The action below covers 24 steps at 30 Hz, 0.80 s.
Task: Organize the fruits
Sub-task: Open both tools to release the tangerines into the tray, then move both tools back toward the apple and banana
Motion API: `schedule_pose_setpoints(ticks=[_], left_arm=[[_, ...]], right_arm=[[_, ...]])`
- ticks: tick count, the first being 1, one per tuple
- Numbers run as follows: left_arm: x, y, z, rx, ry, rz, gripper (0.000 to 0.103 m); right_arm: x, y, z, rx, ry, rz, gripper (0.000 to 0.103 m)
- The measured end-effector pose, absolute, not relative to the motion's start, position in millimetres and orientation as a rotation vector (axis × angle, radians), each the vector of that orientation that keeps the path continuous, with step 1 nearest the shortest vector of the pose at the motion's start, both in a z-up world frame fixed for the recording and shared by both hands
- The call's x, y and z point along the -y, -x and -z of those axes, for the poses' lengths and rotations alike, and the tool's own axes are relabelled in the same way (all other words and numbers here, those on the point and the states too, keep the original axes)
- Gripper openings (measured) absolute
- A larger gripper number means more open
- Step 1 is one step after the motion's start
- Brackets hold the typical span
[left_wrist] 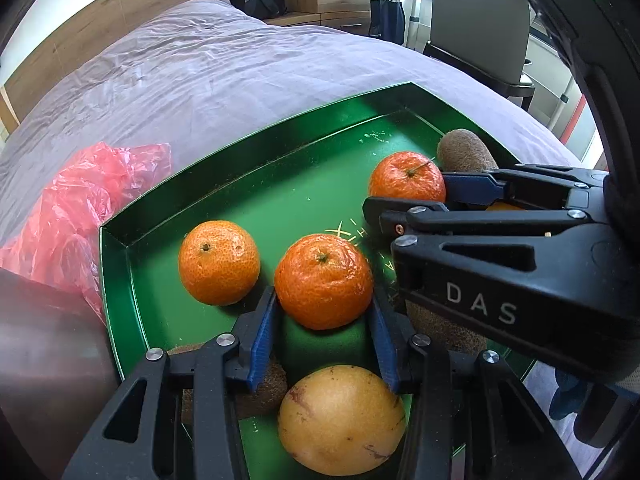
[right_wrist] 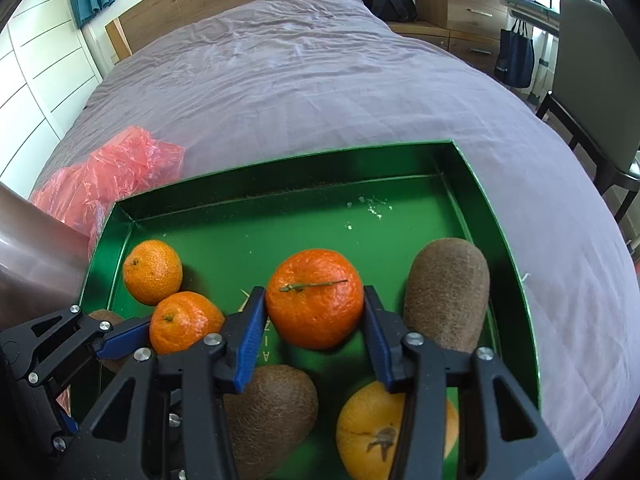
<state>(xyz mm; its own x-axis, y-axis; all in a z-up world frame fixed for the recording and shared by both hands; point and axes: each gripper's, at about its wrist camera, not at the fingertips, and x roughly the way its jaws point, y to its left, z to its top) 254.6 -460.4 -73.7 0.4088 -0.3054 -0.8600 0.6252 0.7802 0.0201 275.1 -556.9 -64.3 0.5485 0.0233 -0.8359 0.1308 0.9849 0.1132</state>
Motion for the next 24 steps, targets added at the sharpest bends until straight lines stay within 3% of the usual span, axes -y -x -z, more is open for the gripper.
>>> schedule_pose_setpoints(ticks=[5, 8, 13, 17, 24], left_arm=[[456.2, -253.5, 69.4, -1.004, -0.344, 0.603, 0.042], [452.7, -252.9, 63.4, -0.999, -0.33, 0.61, 0.053], [448.1, -242.2, 47.5, -0.971, -0.341, 0.619, 0.057], [438.1, -228.8, 31.4, -0.963, -0.311, 0.634, 0.058], [417.6, -188.5, 0.8, -0.936, -0.292, 0.687, 0.064]], right_arm=[[556.9, -274.1, 62.5, -1.004, -0.17, 0.067, 0.039], [557.0, -269.4, 57.6, -0.996, -0.182, 0.057, 0.039], [555.8, -254.9, 36.7, -0.958, -0.183, 0.075, 0.055], [554.6, -235.1, 10.1, -0.904, -0.195, 0.086, 0.056], [542.3, -190.5, -26.4, -0.856, -0.174, 0.125, 0.067]])
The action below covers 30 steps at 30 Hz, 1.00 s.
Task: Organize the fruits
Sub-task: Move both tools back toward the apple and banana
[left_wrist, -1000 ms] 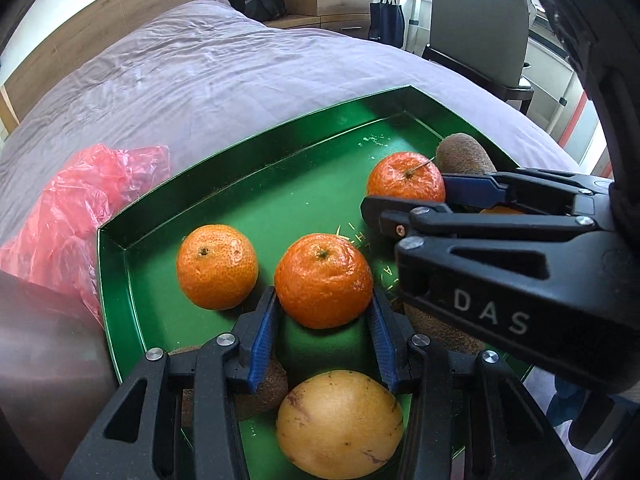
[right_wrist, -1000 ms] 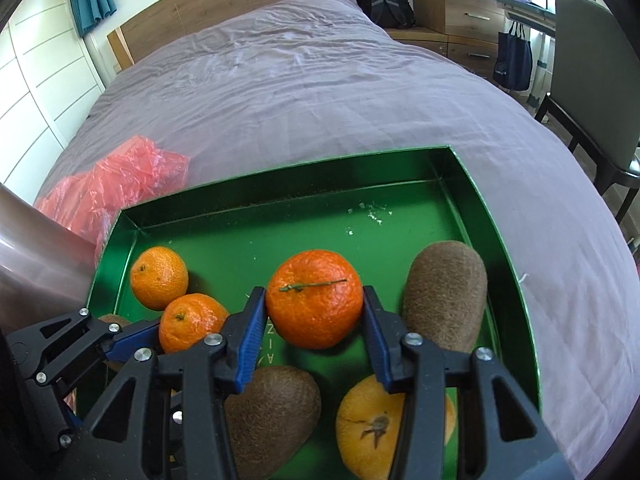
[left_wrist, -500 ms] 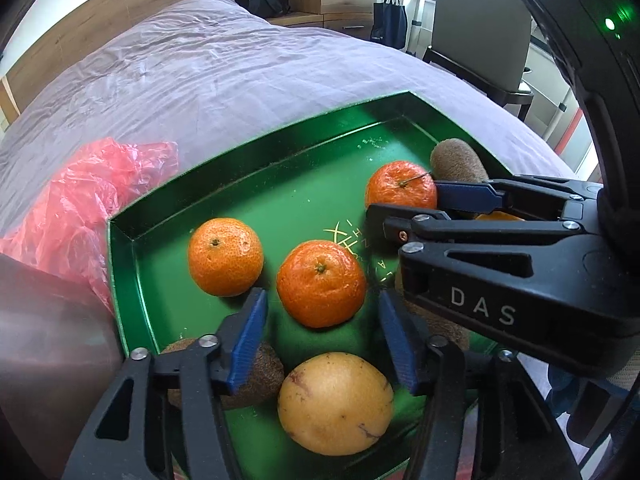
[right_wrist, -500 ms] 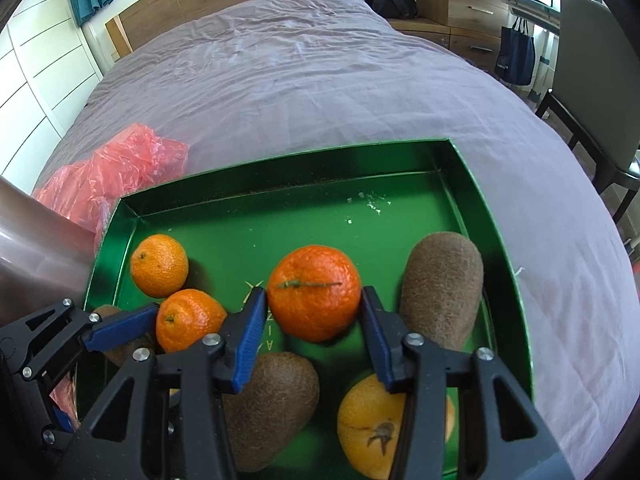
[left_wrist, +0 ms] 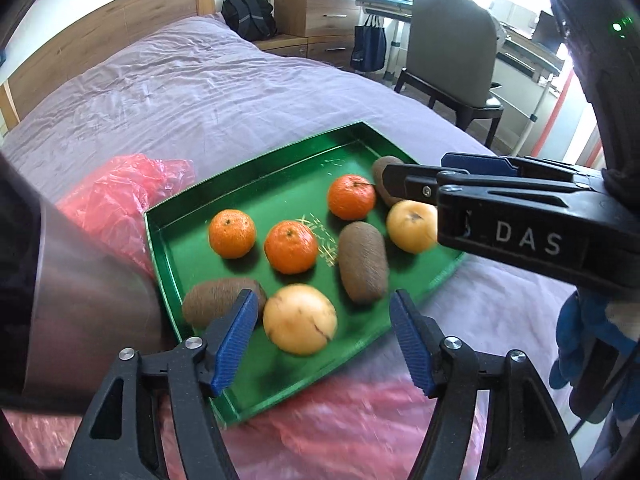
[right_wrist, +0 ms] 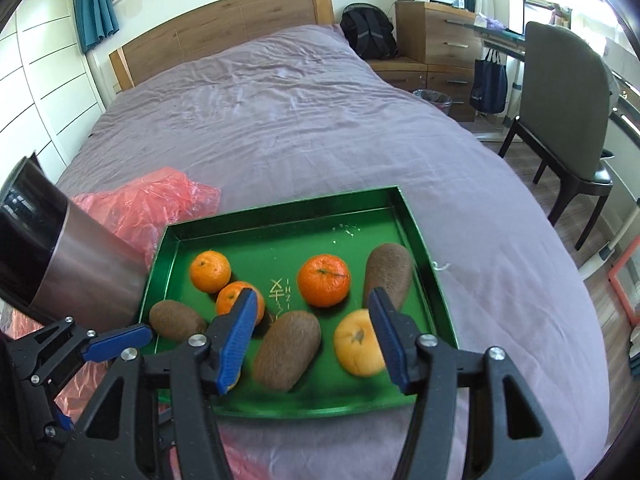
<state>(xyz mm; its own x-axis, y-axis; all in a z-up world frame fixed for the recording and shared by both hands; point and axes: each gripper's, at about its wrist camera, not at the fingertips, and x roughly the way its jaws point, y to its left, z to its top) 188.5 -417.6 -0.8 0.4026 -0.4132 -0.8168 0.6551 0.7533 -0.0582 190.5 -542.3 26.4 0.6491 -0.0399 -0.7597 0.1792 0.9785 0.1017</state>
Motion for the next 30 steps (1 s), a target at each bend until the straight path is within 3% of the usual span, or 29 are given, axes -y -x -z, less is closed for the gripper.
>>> schedule_pose_setpoints(ticks=[5, 8, 30], left_arm=[[394.0, -152.6, -12.8, -0.921, -0.305, 0.702, 0.067], [377.7, -133.7, -17.1, -0.921, -0.307, 0.704, 0.075], [222.5, -54.3, -8.2, -0.93, -0.289, 0.53, 0.075]], right_arm=[[535.1, -153.9, -34.2, -0.845, -0.214, 0.138, 0.068], [527.4, -130.2, -34.6, -0.84, -0.242, 0.146, 0.068], [394.8, -27.6, -11.9, -0.858, -0.254, 0.012, 0.068]])
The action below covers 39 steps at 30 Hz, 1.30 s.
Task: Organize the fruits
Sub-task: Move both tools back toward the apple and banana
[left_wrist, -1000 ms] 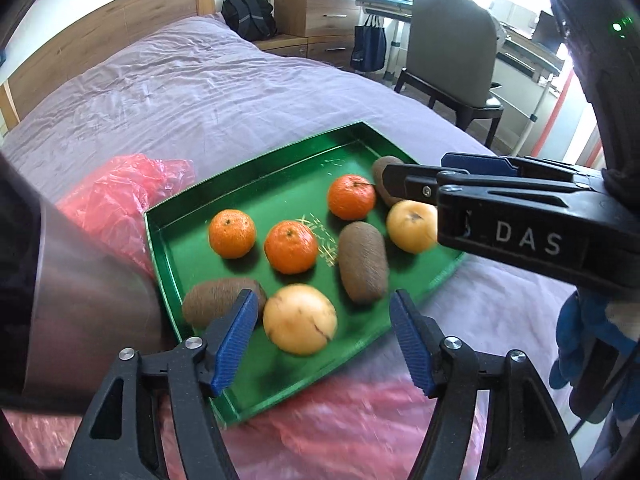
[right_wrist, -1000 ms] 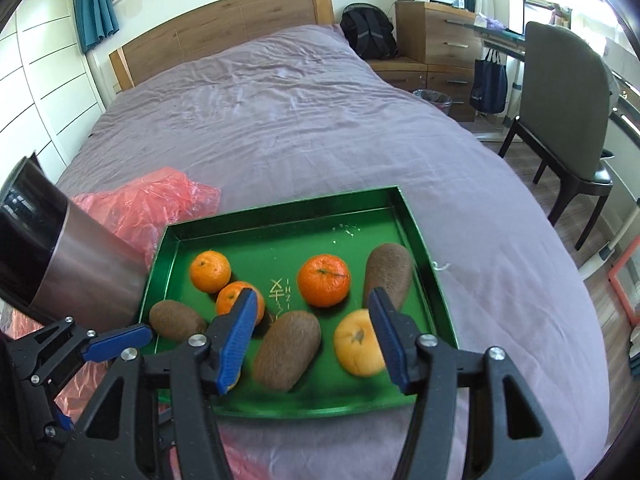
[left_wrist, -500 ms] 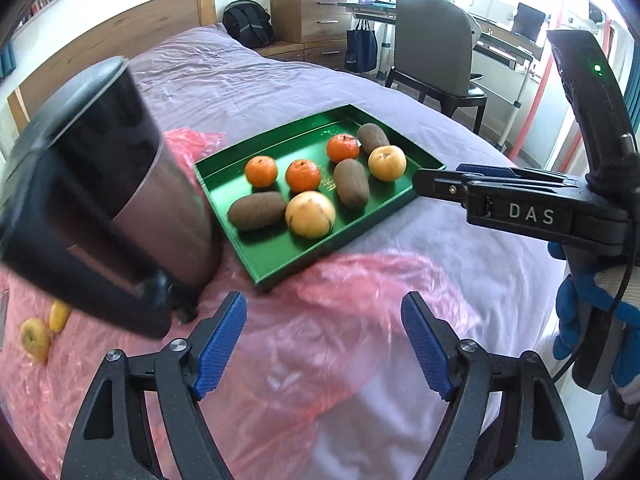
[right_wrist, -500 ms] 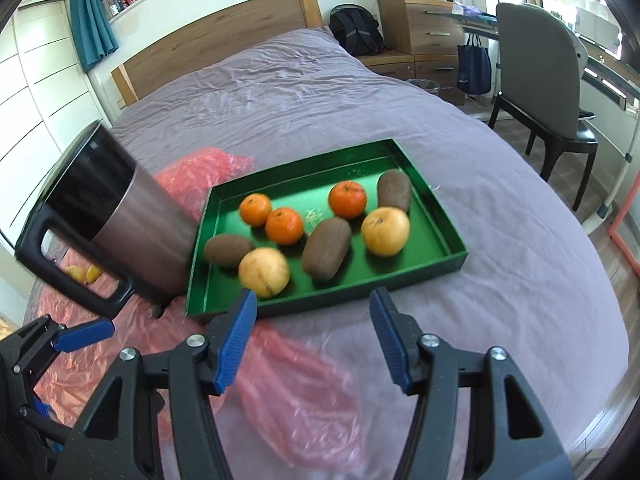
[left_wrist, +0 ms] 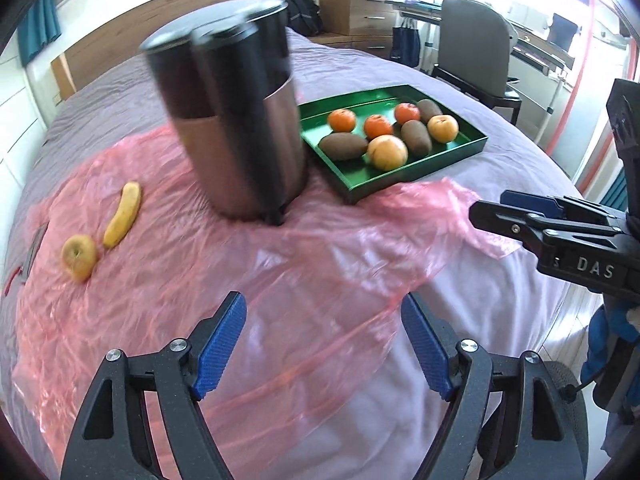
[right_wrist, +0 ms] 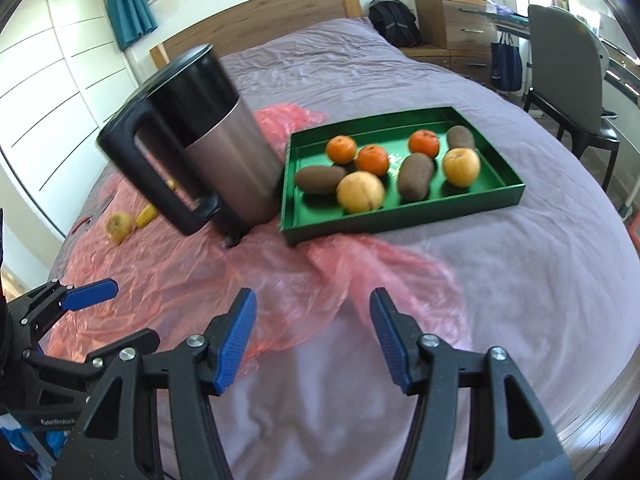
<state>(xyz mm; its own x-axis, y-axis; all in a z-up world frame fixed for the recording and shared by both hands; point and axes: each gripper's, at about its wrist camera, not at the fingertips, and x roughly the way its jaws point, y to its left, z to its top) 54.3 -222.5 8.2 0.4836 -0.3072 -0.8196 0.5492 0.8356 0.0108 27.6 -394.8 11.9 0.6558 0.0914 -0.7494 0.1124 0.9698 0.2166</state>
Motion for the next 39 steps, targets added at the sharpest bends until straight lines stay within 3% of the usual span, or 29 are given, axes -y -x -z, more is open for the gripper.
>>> schedule_pose_setpoints(ticks=[25, 39], left_arm=[[-18.9, -83.7, 24.1, -0.901, 0.025, 0.132, 0.079], [-82.5, -137.3, 50.1, -0.9, 0.101, 0.062, 0.081]], right_arm=[[233.8, -40.2, -7.7, -0.947, -0.04, -0.209, 0.069], [150.9, -102.1, 19.8, -1.003, 0.017, -0.354, 0.069]])
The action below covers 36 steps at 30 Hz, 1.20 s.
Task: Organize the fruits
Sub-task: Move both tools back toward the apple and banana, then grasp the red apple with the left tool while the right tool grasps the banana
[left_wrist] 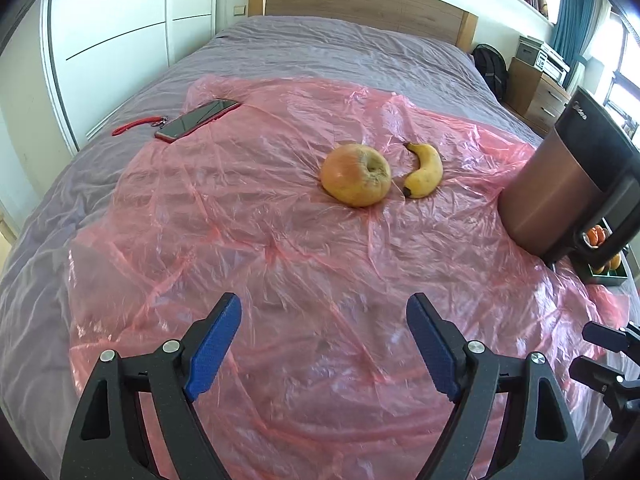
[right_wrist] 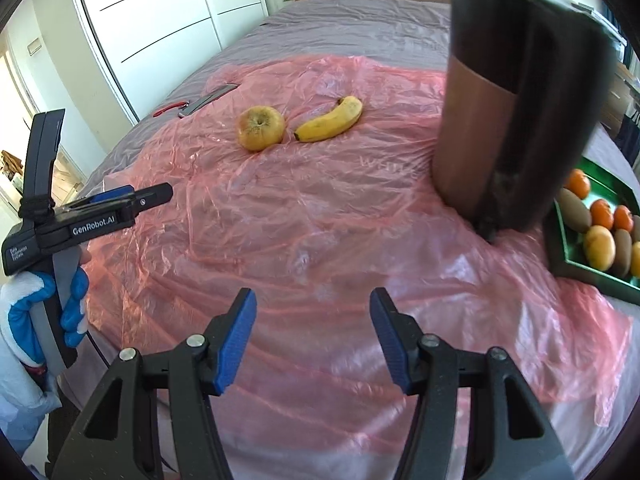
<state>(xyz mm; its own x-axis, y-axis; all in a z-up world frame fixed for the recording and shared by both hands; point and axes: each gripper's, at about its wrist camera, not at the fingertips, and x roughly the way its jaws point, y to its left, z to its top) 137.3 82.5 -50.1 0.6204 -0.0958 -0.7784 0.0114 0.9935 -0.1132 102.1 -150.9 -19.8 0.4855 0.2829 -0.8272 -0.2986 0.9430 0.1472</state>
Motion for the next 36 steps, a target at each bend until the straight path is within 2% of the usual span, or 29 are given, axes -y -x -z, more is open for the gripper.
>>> schedule_pose_setpoints(ticks=[12, 19, 30, 36], left_arm=[[-61.6, -218.9, 58.1, -0.844, -0.005, 0.115, 0.082], [-53.0, -261.7, 80.9, -0.856, -0.073, 0.135, 0.083], [-45.9, -285.7, 98.3, -0.872, -0.092, 0.174, 0.087], [-42.4, -292.5, 102.1, -0.877, -0.082, 0.189, 0.087]], right_arm=[[115.2, -208.6, 22.5, -0.973, -0.006, -0.375, 0.069], [121.0, -281.0, 38.9, -1.0, -0.092, -0.314, 0.068], [136.6, -349.2, 72.1, -1.076, -0.297, -0.271, 0.068], [129.1, -366.3, 80.8, -1.121, -0.28, -0.265, 0.067]])
